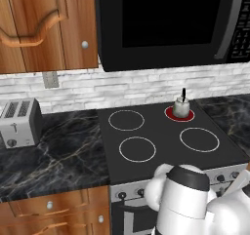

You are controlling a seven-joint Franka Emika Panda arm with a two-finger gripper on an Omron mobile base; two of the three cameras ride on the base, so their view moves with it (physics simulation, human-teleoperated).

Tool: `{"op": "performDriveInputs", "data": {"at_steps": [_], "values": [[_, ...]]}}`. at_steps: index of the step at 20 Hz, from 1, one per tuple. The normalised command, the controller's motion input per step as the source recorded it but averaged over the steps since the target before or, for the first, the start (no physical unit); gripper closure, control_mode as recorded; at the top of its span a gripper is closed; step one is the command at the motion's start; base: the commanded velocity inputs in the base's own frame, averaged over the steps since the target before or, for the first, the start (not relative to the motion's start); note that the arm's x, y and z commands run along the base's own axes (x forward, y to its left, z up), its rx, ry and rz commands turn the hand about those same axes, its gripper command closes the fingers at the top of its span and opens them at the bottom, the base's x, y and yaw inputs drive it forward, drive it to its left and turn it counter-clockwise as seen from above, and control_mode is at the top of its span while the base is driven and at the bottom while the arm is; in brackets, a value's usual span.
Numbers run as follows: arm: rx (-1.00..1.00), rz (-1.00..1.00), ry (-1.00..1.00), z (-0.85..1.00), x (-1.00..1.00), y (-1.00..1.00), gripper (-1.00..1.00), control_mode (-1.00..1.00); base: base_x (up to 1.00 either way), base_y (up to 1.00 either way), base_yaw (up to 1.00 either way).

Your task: Lower the heat of the kettle.

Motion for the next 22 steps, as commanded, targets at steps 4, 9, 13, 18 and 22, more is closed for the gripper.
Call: {"op": "performDriveInputs", "data": {"at_steps": [4, 9, 13, 18, 22], "values": [[0.00, 0.00, -0.01, -0.10, 0.00, -0.20, -1.00, -1.00, 0.00, 0.00, 0.00], [0.01, 0.00, -0.04, -0.08, 0.00, -0.19, -1.00, -1.00, 0.00, 0.00, 0.00], [0.02, 0.00, -0.08, -0.02, 0.00, -0.05, -1.00, -1.00, 0.00, 0.00, 0.00], [0.00, 0.00, -0.02, -0.09, 0.00, 0.00, -1.00, -1.00, 0.00, 0.00, 0.00], [0.00, 0.00, -0.01, -0.04, 0.03, 0.00, -1.00, -1.00, 0.00, 0.00, 0.00]]}}
